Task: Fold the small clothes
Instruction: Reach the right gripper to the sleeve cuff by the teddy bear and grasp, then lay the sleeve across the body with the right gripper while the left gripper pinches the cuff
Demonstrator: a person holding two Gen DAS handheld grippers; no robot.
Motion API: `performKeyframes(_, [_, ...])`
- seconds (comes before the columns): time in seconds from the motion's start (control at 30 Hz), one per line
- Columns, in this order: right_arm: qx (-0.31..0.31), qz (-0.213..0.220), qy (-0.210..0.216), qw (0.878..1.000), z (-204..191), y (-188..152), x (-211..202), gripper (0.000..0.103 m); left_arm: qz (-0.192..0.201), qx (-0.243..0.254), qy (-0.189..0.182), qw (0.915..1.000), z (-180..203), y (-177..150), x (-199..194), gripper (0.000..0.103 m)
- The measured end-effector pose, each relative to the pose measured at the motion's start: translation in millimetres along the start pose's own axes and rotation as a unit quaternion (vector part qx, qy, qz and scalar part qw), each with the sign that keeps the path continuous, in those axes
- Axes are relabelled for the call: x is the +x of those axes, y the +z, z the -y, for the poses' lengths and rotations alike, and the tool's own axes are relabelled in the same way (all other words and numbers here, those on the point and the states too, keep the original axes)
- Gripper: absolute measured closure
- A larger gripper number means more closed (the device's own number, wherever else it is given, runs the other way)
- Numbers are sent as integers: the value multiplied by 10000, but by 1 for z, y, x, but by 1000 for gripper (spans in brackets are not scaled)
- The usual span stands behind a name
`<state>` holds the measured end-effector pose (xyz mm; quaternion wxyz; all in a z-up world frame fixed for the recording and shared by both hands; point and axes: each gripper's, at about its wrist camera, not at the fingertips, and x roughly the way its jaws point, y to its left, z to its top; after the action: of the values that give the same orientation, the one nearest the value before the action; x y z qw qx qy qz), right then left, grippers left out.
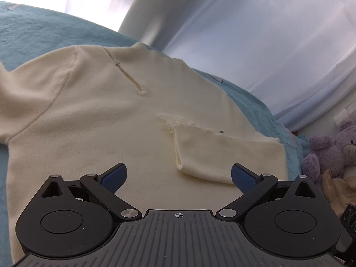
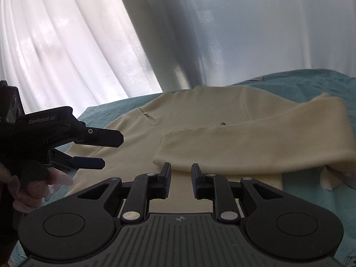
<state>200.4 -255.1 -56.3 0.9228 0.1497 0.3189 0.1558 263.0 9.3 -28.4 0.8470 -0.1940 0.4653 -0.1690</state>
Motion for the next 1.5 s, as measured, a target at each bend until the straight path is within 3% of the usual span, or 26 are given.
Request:
performKeyframes(0.1, [148,-6,-251,9996,12,-2,-12,74,-280,-109,-247,9992,-7,7,20,13])
performKeyframes(0.27, [554,106,-376,9977,12,-19,-37,71,-621,-53,-712,9955,1,18,45,21])
performKeyframes(0.33, [675,125,-386,9969,11,-21,-38,71,-872,-40,-753,9933,4,21,60,31])
performKeyframes(0.43, [732,138,-437,9963,11,-23,-40,71,-875,-76,-800,9929,5,26,68,42])
performKeyframes(0.5, [735,194,-463,9960,11,-23,-43,71,-922,-149,-845,9920,5,28,73,79])
performKeyframes(0.57, [800,211,-508,9953,14,-22,-41,70,-967,-92,-783,9922,8,28,80,97])
performKeyframes(0.7, [898,220,-600,9939,17,-20,-41,70,-654,156,-821,9944,15,32,67,97])
performKeyframes(0.87, [858,327,-714,9932,21,-10,-40,70,29,234,-756,9969,1,50,18,98])
performKeyframes(1.0, [980,407,-753,9915,29,0,-37,69,429,396,-1,9983,-29,53,-15,98])
performKeyframes(1.07, [1070,399,-741,9907,32,3,-33,68,420,408,474,9972,-48,51,-19,98])
performKeyframes(1.13, [1155,358,-706,9901,36,6,-27,68,335,237,615,9973,-66,46,-18,97])
performKeyframes(1.3, [1496,168,-591,9868,47,13,-8,68,315,-31,375,9988,-87,41,-8,92])
performKeyframes(1.4, [1727,111,-550,9834,52,14,2,68,284,-234,232,9991,-87,43,1,97])
performKeyframes(1.5, [1872,96,-524,9809,53,14,7,68,602,-71,254,9978,-80,45,-13,97])
